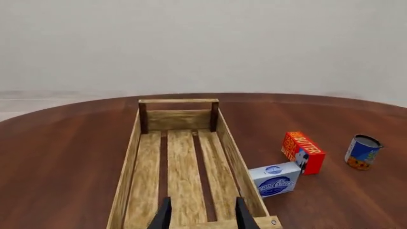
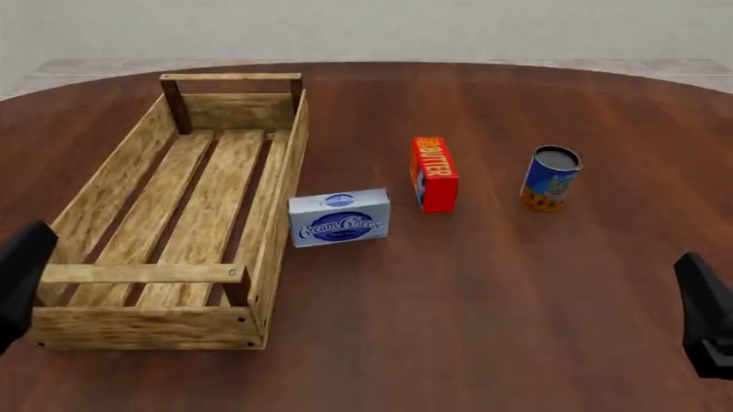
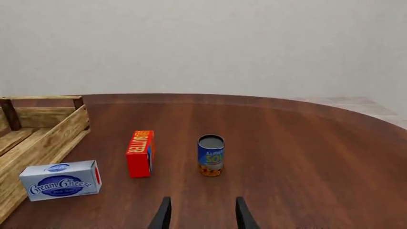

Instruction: Pick up the cream cheese and put it in the tray.

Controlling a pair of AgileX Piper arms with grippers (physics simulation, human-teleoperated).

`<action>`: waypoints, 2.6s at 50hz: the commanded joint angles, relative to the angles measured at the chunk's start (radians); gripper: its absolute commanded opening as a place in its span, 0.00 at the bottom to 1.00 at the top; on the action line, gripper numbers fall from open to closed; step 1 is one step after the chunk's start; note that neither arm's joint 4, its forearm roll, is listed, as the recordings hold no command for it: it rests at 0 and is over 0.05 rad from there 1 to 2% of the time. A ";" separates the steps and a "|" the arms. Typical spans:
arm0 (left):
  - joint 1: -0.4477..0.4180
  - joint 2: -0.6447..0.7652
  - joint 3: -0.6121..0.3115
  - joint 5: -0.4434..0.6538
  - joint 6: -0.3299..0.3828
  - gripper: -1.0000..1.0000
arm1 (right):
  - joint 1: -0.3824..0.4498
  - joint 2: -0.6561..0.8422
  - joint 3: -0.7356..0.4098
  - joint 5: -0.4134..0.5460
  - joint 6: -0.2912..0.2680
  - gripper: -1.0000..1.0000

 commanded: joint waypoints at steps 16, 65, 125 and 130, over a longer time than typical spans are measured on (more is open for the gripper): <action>-0.152 0.212 -0.156 -0.072 0.032 1.00 | 0.001 0.003 -0.001 -0.002 0.005 1.00; -0.345 0.766 -0.506 -0.149 0.138 1.00 | 0.001 0.002 0.004 -0.001 0.016 1.00; -0.378 1.305 -0.969 0.141 0.534 1.00 | 0.000 0.030 0.005 -0.019 0.025 1.00; -0.388 1.321 -1.005 0.166 0.551 1.00 | 0.001 0.032 0.005 -0.020 0.028 1.00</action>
